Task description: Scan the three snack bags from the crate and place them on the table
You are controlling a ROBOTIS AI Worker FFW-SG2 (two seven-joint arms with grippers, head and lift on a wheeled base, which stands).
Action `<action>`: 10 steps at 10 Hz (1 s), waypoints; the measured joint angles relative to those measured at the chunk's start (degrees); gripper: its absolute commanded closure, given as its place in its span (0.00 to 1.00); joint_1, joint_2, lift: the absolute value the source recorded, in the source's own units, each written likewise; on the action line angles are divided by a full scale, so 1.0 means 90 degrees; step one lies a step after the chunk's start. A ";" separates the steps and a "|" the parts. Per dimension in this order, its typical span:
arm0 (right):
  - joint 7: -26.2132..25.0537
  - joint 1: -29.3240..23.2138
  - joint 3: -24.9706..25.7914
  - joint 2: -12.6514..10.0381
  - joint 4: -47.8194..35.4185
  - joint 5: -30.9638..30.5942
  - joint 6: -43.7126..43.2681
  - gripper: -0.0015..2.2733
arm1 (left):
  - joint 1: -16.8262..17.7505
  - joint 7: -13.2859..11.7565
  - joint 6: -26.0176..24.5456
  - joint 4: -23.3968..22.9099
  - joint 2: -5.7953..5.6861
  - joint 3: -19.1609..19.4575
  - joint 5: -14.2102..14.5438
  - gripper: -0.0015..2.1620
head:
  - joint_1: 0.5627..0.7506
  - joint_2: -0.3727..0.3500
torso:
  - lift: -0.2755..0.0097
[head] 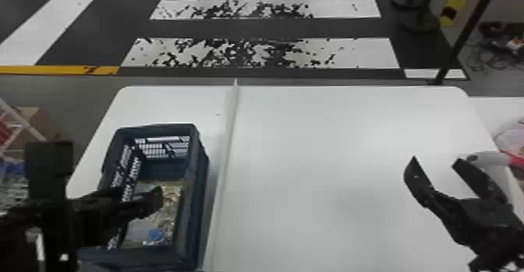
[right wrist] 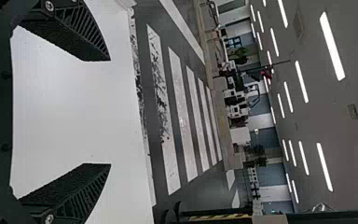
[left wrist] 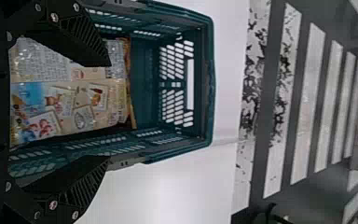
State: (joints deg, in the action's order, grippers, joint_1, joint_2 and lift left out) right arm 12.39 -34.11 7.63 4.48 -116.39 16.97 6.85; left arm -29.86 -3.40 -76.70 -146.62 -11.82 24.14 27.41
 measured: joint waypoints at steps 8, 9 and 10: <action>-0.0001 0.0278 -0.0066 0.0040 0.0473 -0.0136 -0.0106 0.03 | 0.2470 0.0130 -0.1454 0.1216 -0.0268 -0.0059 -0.0149 0.10 | 0.70 0.70 | 0.75; -0.0004 0.0305 -0.0066 0.0051 0.0492 -0.0137 -0.0104 0.03 | 0.2599 0.0125 -0.1454 0.1383 -0.0292 -0.0152 -0.0206 0.10 | 0.70 0.70 | 0.75; -0.0007 0.0331 -0.0066 0.0069 0.0519 -0.0134 -0.0101 0.03 | 0.2692 0.0126 -0.1454 0.1526 -0.0303 -0.0229 -0.0244 0.10 | 0.70 0.69 | 0.75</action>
State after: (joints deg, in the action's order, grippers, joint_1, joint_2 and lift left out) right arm 12.33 -31.13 7.04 5.09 -111.72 15.76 5.94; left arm -5.63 -2.27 -89.79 -132.89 -14.55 22.09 25.21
